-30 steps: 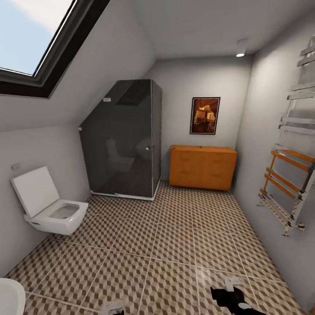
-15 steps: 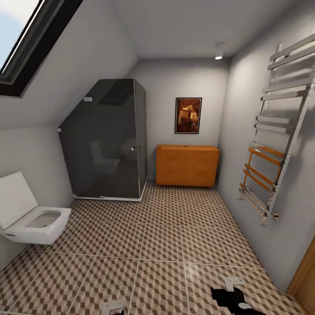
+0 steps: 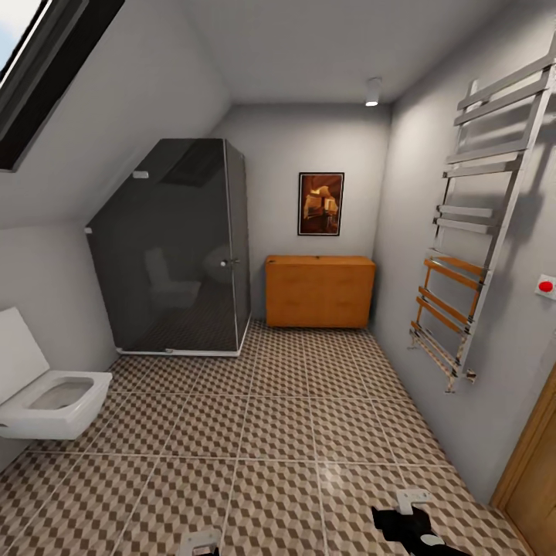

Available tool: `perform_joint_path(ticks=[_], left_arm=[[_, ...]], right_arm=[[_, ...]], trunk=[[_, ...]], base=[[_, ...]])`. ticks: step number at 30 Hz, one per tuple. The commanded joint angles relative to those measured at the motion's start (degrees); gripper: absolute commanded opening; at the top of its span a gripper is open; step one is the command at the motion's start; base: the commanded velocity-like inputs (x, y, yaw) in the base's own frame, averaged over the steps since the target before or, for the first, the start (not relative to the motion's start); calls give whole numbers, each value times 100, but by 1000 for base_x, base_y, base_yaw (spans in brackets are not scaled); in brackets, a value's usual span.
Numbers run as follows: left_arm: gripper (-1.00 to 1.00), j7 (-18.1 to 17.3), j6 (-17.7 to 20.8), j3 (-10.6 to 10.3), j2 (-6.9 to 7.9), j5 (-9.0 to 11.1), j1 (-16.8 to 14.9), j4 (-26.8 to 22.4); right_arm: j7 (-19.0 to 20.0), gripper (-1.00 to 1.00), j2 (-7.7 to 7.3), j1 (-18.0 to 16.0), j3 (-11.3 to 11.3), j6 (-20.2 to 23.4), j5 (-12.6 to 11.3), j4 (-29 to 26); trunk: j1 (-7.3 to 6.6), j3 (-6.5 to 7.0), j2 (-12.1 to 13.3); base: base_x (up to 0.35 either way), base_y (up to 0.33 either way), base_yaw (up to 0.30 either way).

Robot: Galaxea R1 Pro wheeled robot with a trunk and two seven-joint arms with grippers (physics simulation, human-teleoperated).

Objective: Take the four mousetraps from the cabinet in the bathroom and place them on the bathroom floor. Make sure all four end up on the same floor surface, and ensure that at least two of them are either under or directly next to the same bathroom sink.

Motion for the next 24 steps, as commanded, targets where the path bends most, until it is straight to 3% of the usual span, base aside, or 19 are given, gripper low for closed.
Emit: perform_joint_path(ticks=[1,24], left_arm=[[100,6,-38,-50,-3,53,-8,24],[100,6,-38,-50,-3,53,-8,24]], right_arm=[[1,100,2,-8,50,-38,-58,24],[2,100,2,-8,50,-37,-51,24]], trunk=[[3,-3,-5],[3,-25,-5]], base=[[0,0,-10],[0,0,-17]])
